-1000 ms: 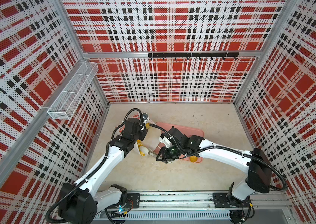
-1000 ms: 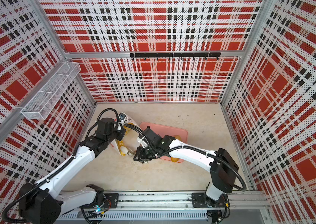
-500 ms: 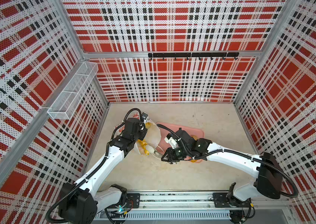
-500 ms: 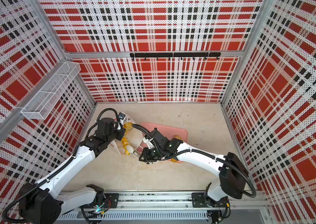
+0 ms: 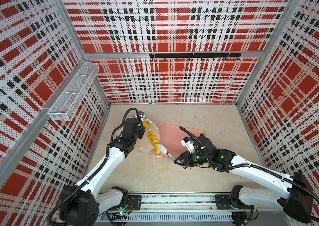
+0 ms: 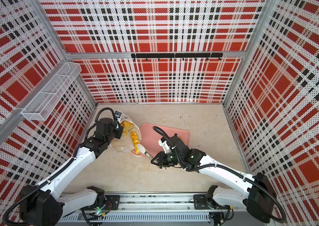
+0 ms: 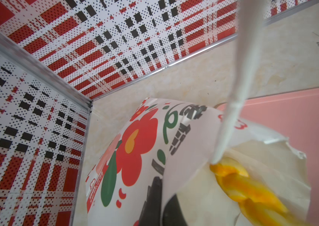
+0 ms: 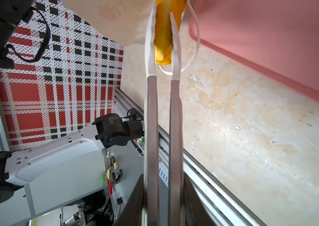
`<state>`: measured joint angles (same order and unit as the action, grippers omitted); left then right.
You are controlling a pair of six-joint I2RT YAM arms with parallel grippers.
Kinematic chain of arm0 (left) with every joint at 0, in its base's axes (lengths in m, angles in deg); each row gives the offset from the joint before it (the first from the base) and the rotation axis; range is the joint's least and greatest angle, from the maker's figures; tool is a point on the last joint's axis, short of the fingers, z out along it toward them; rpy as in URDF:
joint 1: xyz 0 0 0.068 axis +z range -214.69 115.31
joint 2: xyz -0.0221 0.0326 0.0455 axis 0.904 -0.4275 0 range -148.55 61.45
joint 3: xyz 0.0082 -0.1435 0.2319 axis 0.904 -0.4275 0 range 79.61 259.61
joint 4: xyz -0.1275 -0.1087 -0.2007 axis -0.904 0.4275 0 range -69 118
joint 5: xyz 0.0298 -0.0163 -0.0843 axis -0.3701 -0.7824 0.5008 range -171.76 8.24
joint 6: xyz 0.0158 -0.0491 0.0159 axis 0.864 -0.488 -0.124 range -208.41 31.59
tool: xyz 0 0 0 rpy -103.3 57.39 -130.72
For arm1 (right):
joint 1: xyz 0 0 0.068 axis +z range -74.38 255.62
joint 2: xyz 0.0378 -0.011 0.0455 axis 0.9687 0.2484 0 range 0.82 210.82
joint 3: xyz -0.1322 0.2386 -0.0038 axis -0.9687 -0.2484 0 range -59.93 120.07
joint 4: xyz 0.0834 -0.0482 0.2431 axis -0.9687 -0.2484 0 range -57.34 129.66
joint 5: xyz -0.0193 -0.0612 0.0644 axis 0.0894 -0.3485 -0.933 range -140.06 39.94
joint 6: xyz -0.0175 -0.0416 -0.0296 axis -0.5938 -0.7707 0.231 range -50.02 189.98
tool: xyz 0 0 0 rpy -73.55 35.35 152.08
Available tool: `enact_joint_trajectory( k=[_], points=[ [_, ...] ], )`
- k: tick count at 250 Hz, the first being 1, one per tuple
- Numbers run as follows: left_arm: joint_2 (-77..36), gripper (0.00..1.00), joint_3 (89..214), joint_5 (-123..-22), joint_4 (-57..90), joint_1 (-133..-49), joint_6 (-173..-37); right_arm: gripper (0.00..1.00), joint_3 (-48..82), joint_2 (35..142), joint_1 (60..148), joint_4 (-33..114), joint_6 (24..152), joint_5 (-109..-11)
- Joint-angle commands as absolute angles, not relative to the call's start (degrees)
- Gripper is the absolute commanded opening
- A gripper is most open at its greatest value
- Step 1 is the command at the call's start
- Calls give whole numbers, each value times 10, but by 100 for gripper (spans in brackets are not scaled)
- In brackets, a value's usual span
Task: Take the fake bread out of the paper bag
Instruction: 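Pull the pinched twisted yellow bread out of the bag toward the tray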
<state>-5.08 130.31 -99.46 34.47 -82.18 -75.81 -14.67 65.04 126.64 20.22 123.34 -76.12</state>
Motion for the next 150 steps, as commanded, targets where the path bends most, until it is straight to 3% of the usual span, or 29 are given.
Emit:
enact_joint_trajectory(
  k=[1,150],
  points=[
    [-51,0,1290,-1044,325,-801,-783,0,-163,591,1267,254,1263,-756],
    [-59,0,1283,-1088,308,-775,-816,0,-214,431,1269,182,1292,-736]
  ],
)
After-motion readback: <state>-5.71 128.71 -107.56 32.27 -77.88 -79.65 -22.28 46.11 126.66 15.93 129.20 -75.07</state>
